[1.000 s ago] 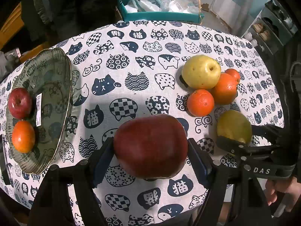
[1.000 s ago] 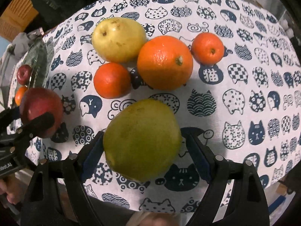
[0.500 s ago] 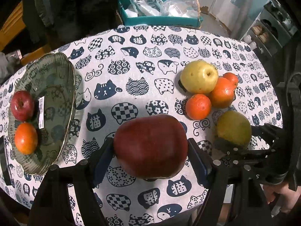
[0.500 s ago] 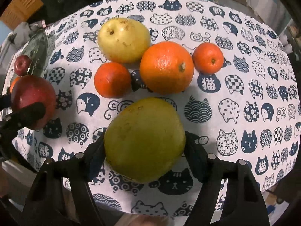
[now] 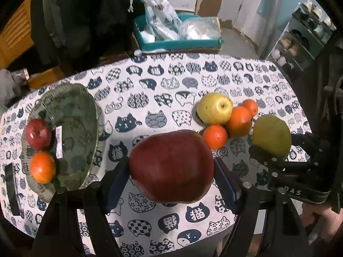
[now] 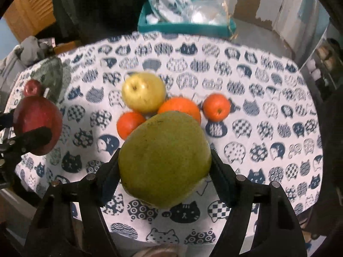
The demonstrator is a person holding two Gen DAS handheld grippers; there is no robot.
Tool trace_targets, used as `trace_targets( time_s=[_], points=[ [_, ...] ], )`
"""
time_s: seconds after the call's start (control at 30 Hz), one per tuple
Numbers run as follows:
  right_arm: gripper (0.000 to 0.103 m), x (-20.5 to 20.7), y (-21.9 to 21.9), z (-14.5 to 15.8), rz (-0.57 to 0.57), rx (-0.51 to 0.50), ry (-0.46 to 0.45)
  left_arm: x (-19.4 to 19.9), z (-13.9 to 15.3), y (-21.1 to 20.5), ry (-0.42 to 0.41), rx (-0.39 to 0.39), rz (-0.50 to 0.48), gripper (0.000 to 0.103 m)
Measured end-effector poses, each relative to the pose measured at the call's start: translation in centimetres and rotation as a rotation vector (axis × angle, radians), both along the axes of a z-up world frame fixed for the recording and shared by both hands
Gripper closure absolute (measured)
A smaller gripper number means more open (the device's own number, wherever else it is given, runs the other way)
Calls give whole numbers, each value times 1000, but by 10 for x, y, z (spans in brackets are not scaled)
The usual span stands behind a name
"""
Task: Organize fruits
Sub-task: 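Lift the red apple with the left tool while the right tool grasps the yellow pear, then carry the red apple and the yellow-green pear over the green glass plate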
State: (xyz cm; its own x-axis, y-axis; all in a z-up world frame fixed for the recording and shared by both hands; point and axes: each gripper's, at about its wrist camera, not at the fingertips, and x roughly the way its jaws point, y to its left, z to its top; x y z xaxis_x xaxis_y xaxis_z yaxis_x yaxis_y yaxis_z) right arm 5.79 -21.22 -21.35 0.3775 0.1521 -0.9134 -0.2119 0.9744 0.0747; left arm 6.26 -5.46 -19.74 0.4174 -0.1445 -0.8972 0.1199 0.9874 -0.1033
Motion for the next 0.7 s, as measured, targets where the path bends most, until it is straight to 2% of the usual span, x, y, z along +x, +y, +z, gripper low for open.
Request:
trace_targets(
  time_s=[0.33, 0.7],
  points=[
    [28, 0, 6, 51, 15, 36, -134, -7, 33, 4, -87, 2, 0, 25],
    [28, 0, 9, 91, 13, 98, -218, -16, 63, 15, -166, -5, 4, 25]
  ],
)
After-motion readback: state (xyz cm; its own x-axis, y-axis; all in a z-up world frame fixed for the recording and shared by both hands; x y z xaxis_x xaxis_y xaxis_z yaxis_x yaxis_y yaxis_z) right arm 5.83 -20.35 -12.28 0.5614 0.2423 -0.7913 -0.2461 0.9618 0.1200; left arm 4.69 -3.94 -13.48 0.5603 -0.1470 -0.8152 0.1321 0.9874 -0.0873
